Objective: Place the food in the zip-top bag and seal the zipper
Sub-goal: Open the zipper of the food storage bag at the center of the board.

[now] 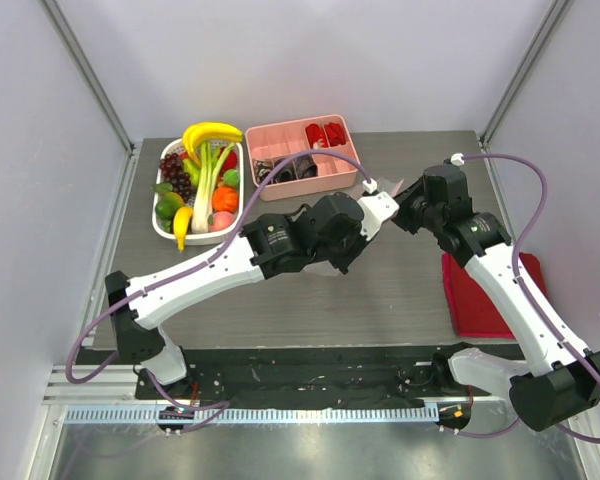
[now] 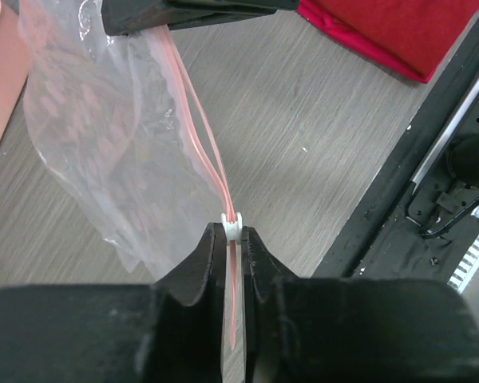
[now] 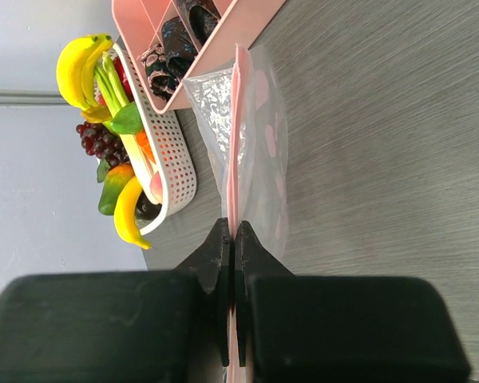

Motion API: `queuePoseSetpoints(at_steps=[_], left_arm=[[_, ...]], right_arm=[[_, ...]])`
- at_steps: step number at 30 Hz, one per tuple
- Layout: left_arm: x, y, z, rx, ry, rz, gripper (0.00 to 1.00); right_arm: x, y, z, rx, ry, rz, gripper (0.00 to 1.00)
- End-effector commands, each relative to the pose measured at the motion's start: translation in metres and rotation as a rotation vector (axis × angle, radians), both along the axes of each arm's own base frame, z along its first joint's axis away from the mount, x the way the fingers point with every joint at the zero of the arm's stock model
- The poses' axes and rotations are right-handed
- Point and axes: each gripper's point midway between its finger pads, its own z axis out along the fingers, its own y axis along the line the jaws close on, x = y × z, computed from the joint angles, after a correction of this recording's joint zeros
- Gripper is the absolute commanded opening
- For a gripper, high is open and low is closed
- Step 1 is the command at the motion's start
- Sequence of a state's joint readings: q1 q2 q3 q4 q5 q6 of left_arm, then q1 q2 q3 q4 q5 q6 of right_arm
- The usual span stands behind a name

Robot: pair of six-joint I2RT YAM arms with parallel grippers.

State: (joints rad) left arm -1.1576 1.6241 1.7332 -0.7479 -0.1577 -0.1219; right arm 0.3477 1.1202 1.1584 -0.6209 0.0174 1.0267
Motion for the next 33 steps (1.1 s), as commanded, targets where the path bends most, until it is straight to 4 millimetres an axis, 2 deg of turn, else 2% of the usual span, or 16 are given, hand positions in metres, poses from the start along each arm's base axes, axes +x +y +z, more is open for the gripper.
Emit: queuePoseSetpoints(at_steps=[1,3,5,12,21,22,23,24,25,28,31,33], left_arm=[[-0.004,0.007,0.012,-0.022,-0.017,-0.010,0.05],[-0.009,0.010,0.014,-0.032,-0.010,-0.024,0.03],[-0.013,0.013,0.008,-0.024,0.007,-0.036,0.01],[-0.036,0.025,-0.005,-0.002,0.046,-0.083,0.01],[-0.050,0.041,-0.025,0.046,0.096,-0.105,0.02],[-0.050,0.042,-0.023,0.040,0.094,-0.107,0.04],[-0.050,0.043,-0.020,0.037,0.082,-0.117,0.19],[-0.049,0.041,-0.011,0.014,0.066,-0.117,0.27],[-0.044,0.041,-0.004,-0.007,0.053,-0.103,0.49],[-0.034,0.035,0.041,-0.176,0.032,-0.070,0.79],[-0.013,0.036,0.068,-0.297,0.061,0.015,0.83],[0.001,0.035,0.070,-0.329,0.101,0.055,0.81]], right_arm=[[0.010,-0.002,0.028,0.005,-0.092,-0.021,0.01],[0.012,-0.003,0.030,-0.005,-0.104,-0.028,0.01],[0.013,-0.004,0.033,-0.008,-0.116,-0.029,0.01],[0.021,-0.004,0.045,-0.016,-0.152,-0.038,0.01],[0.027,-0.008,0.052,-0.035,-0.175,-0.049,0.01],[0.028,-0.007,0.053,-0.039,-0.179,-0.042,0.01],[0.028,-0.005,0.054,-0.032,-0.184,-0.031,0.01],[0.027,-0.004,0.054,-0.028,-0.186,-0.023,0.01],[0.027,-0.001,0.056,-0.025,-0.198,-0.008,0.01],[0.021,0.016,0.054,0.011,-0.220,0.092,0.01],[0.012,0.026,0.051,0.033,-0.229,0.169,0.01],[0.008,0.028,0.050,0.032,-0.235,0.191,0.01]])
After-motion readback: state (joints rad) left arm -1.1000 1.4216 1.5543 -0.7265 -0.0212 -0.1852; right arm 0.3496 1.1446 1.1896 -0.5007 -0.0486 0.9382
